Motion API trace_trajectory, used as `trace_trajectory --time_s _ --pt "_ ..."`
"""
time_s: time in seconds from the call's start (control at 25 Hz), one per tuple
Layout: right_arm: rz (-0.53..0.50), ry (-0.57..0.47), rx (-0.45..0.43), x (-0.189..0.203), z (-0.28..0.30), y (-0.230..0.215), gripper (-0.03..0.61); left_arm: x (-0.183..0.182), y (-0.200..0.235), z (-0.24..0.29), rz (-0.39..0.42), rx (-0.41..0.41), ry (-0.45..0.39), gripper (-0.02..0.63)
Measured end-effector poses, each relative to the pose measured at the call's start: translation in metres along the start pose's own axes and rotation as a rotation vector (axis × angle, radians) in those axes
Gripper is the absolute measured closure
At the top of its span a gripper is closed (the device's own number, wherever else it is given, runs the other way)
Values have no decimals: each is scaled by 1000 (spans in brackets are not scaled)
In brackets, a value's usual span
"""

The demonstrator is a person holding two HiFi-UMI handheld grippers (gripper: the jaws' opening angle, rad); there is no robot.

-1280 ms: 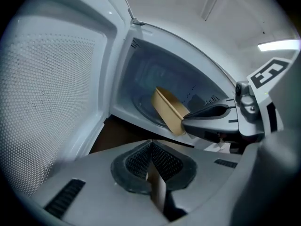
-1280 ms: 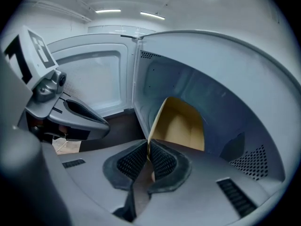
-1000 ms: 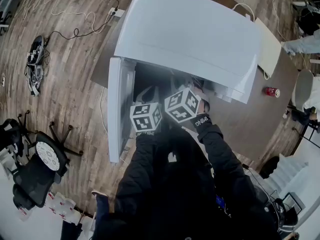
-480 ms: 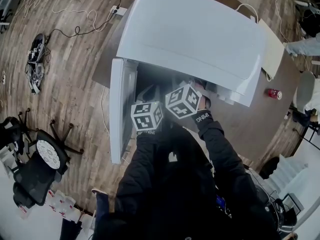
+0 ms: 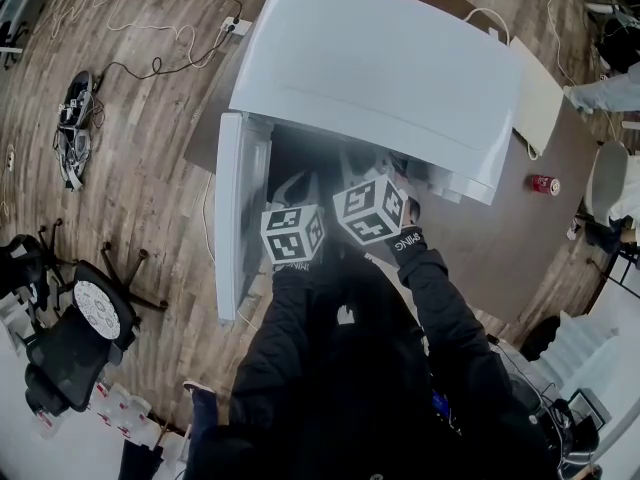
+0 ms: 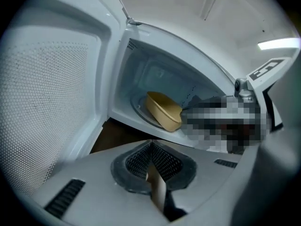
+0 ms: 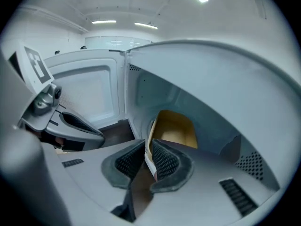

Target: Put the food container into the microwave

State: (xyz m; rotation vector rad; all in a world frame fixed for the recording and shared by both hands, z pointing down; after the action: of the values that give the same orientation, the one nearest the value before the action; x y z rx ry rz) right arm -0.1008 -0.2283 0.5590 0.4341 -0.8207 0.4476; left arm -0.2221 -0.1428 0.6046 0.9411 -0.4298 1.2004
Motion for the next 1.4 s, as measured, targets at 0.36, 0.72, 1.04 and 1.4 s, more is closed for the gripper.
trace_trajectory --time_s 0.36,0.72,1.04,1.4 --pt "186 -132 98 -7 -67 6 538 -14 -33 -38 54 15 -86 580" --pt "260 -273 187 -25 -147 14 554 -44 -82 -93 119 71 -211 580" --pt "277 -387 255 -42 -217 16 554 -66 -124 -138 184 127 -315 580" --pt "267 -485 312 -55 -272 11 555 -78 -165 -170 229 181 -394 580"
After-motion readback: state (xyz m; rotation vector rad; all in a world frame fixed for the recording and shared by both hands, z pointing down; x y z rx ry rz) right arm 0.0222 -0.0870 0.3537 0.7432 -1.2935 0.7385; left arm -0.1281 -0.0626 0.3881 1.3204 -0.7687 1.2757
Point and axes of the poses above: the fingertips, and each gripper's own axes: z forward along the fingers, y to its left, x out of its underside, the point moved 10 cm from there along -z, backward along the fingers, and after that the axes turned 10 degrees about -y, right-handed, at the moved point
